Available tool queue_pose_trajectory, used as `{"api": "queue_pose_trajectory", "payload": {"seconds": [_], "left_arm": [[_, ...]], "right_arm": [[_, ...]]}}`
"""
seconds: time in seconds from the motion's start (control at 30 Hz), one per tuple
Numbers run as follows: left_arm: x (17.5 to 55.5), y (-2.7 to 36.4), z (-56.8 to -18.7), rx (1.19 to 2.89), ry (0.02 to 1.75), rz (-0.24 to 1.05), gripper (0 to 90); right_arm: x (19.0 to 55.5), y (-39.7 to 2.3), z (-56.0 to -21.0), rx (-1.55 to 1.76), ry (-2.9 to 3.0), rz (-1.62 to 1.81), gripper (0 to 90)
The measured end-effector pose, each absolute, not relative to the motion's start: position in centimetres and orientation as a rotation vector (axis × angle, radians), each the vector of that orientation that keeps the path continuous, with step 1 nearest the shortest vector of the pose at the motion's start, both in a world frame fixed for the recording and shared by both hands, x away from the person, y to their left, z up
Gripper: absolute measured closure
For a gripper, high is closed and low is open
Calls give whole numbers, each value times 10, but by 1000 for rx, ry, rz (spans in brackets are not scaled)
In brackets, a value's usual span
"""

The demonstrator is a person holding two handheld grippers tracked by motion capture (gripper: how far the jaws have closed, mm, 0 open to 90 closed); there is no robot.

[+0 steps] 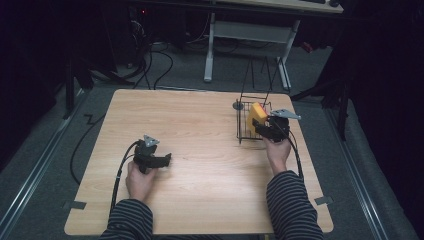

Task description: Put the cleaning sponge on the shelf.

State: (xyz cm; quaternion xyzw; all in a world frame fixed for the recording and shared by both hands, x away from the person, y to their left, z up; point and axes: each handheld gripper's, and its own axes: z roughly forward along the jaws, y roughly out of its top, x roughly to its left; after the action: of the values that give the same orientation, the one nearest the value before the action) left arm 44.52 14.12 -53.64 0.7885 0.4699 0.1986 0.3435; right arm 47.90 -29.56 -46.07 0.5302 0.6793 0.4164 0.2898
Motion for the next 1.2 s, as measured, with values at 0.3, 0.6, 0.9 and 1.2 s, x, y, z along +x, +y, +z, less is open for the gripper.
{"api": "queue_pose_trajectory", "payload": {"seconds": [0.3, 0.6, 0.9, 1.2], "left_arm": [[445, 141, -536, 2049, 1221, 516, 174], [445, 141, -536, 2049, 1221, 516, 174], [445, 141, -536, 2049, 1221, 516, 174], [445, 141, -536, 2049, 1221, 516, 174]], "right_arm": [[471, -300, -452, 1424, 1826, 1146, 280], [462, -301, -441, 1394, 1815, 1172, 263], [451, -303, -431, 1380, 1811, 1194, 264], [442, -306, -423, 1362, 1818, 1213, 270]]}}
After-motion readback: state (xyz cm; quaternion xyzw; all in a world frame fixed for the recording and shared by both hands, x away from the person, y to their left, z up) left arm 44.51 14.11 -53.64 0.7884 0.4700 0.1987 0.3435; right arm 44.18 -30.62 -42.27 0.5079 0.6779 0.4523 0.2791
